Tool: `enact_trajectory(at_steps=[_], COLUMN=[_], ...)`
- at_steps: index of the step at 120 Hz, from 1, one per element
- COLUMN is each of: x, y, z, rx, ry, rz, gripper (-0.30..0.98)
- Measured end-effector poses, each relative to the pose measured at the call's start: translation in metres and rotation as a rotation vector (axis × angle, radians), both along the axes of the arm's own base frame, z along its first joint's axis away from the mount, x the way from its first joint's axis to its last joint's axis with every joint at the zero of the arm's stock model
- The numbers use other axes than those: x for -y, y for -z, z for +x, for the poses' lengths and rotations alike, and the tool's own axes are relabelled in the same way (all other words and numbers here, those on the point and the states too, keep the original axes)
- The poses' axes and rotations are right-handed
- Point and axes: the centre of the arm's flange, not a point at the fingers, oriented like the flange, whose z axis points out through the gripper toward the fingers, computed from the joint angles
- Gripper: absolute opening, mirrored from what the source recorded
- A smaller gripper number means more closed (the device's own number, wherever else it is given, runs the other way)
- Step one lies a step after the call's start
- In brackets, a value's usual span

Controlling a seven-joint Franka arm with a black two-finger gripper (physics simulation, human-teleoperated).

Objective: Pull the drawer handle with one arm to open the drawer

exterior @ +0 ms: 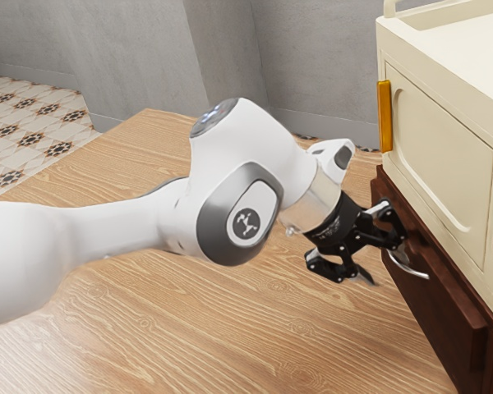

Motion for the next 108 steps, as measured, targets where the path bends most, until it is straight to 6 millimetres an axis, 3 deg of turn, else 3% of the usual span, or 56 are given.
enact_trajectory(at_steps=[61, 108], x=[-0.031, -0.039], y=[-0.011, -0.02], z=[-0.031, -0.049], rx=[-0.08, -0.183], ry=[-0.034, -0.036], rz=[0.006, 0.007], gripper=[0.35, 0.35])
